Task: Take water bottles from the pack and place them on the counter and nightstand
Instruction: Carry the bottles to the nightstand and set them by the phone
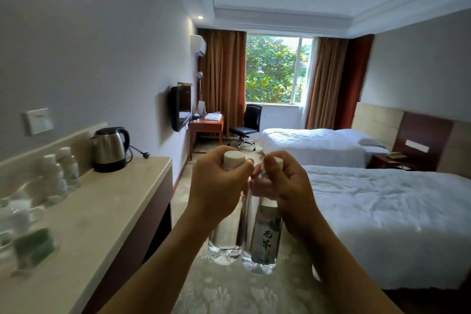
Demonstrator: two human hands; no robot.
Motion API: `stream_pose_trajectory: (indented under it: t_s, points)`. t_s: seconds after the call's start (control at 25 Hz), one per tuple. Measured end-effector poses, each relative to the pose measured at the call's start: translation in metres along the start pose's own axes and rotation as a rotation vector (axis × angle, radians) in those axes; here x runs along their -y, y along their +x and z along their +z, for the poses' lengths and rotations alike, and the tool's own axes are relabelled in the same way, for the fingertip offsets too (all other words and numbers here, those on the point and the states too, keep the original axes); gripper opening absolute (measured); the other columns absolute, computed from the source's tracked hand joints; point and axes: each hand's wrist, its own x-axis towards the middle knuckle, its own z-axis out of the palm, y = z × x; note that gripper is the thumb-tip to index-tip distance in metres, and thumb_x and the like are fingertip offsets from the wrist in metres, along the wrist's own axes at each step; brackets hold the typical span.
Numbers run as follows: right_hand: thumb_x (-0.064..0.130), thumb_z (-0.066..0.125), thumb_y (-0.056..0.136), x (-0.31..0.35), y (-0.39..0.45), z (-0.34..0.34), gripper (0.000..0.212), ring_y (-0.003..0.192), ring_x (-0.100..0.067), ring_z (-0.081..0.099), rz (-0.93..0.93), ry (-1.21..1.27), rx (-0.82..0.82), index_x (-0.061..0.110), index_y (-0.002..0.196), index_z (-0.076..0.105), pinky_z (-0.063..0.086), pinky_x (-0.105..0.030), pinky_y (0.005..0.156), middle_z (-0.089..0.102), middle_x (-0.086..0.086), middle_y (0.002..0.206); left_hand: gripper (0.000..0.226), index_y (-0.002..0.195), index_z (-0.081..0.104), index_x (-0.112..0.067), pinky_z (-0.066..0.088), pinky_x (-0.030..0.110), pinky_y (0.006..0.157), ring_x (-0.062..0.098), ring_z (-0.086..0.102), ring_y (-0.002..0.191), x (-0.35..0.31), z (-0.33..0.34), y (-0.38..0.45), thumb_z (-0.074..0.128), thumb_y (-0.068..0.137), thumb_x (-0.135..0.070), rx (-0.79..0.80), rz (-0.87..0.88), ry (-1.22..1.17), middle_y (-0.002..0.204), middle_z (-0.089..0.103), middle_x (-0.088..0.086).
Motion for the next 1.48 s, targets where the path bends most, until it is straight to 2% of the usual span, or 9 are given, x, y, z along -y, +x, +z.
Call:
stream_pose_trajectory:
  t_s: [0.12, 0.36, 0.56, 0.76, 0.92, 1.12, 1.32, 1.48]
  points:
    - [0.052, 0.053, 0.085, -0.034, 0.065, -0.004, 0.045, 0.08, -0.026, 0.075, 0.01, -0.057, -0.084, 0.01, 0.1, 0.06, 0.063, -0.046, 0.073, 0.072, -0.005, 0.085, 0.008, 0.072, 0.067, -0.013, 0.056, 0.055, 0.054, 0.034, 0.065, 0.058, 0.045, 0.023, 0.066, 0.071, 0.08, -0.011, 0.053, 0.022, -0.017, 0.062, 0.067, 0.009]
    - [0.053, 0.051, 0.082, -0.121, 0.17, -0.041, 0.049, 0.082, -0.026, 0.076, 0.05, -0.088, -0.156, 0.01, 0.102, 0.061, 0.063, -0.044, 0.074, 0.072, -0.01, 0.091, 0.009, 0.075, 0.068, -0.008, 0.058, 0.053, 0.057, 0.035, 0.067, 0.062, 0.14, 0.092, 0.163, 0.07, 0.083, -0.013, 0.143, -0.003, -0.039, 0.065, 0.067, 0.011]
    - [0.052, 0.049, 0.083, -0.214, 0.277, -0.087, 0.045, 0.081, -0.024, 0.075, 0.019, -0.092, -0.128, 0.013, 0.1, 0.062, 0.063, -0.038, 0.071, 0.072, -0.006, 0.09, 0.012, 0.075, 0.07, -0.012, 0.062, 0.038, 0.052, 0.032, 0.069, 0.062, 0.231, 0.166, 0.246, 0.068, 0.085, -0.006, 0.151, -0.044, -0.077, 0.065, 0.07, 0.007]
    - [0.049, 0.05, 0.083, -0.286, 0.414, -0.128, 0.043, 0.074, -0.025, 0.074, 0.027, -0.025, -0.086, 0.009, 0.095, 0.06, 0.063, -0.037, 0.067, 0.07, -0.012, 0.084, 0.014, 0.076, 0.069, -0.007, 0.059, 0.026, 0.052, 0.031, 0.068, 0.061, 0.314, 0.219, 0.361, 0.064, 0.088, -0.002, 0.122, -0.113, -0.062, 0.068, 0.07, 0.013]
    - [0.046, 0.052, 0.084, -0.342, 0.509, -0.142, 0.041, 0.068, -0.024, 0.073, 0.036, -0.002, -0.035, 0.007, 0.091, 0.059, 0.062, -0.036, 0.063, 0.069, -0.015, 0.081, 0.013, 0.077, 0.069, -0.002, 0.06, 0.029, 0.054, 0.026, 0.069, 0.058, 0.379, 0.245, 0.442, 0.062, 0.089, -0.002, 0.107, -0.139, -0.061, 0.067, 0.07, 0.013]
    - [0.044, 0.054, 0.085, -0.433, 0.631, -0.145, 0.032, 0.067, -0.029, 0.072, 0.028, 0.003, 0.005, 0.013, 0.086, 0.06, 0.06, -0.046, 0.066, 0.07, -0.007, 0.076, 0.013, 0.078, 0.068, -0.001, 0.06, 0.029, 0.055, 0.021, 0.068, 0.057, 0.475, 0.283, 0.547, 0.06, 0.089, 0.002, 0.114, -0.144, -0.103, 0.068, 0.07, 0.016]
    - [0.045, 0.055, 0.082, -0.517, 0.781, -0.146, 0.037, 0.066, -0.027, 0.071, 0.016, -0.024, 0.003, 0.009, 0.088, 0.06, 0.059, -0.035, 0.059, 0.068, -0.006, 0.072, 0.012, 0.08, 0.069, 0.0, 0.061, 0.033, 0.059, 0.02, 0.069, 0.06, 0.579, 0.318, 0.679, 0.06, 0.089, 0.001, 0.209, -0.095, -0.115, 0.069, 0.072, 0.015]
    - [0.044, 0.057, 0.082, -0.569, 0.897, -0.16, 0.029, 0.068, -0.03, 0.069, -0.017, -0.021, -0.035, 0.016, 0.082, 0.061, 0.062, -0.045, 0.066, 0.069, -0.007, 0.073, 0.012, 0.078, 0.067, 0.006, 0.057, 0.027, 0.052, 0.02, 0.067, 0.056, 0.643, 0.363, 0.793, 0.06, 0.087, 0.007, 0.235, -0.077, -0.158, 0.067, 0.069, 0.019]
